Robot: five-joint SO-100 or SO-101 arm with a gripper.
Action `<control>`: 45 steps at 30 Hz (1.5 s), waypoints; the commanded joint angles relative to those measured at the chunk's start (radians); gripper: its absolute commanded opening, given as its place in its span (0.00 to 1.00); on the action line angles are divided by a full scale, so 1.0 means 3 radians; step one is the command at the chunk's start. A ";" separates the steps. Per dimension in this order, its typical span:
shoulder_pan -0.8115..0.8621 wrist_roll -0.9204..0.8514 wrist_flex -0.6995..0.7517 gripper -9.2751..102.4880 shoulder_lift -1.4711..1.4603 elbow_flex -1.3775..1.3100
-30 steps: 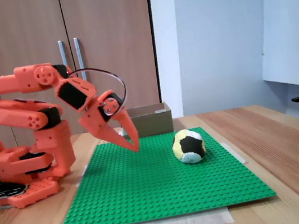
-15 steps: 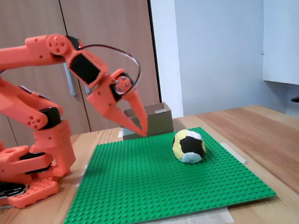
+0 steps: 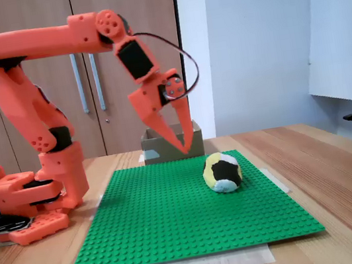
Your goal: Pick the ball and put it in the box.
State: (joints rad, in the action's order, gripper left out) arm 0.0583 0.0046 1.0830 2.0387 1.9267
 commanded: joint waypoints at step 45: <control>-0.0348 0.0230 0.0327 0.28 -0.1508 -0.1457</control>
State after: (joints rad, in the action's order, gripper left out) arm -0.0460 0.0844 1.1812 1.5769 1.5033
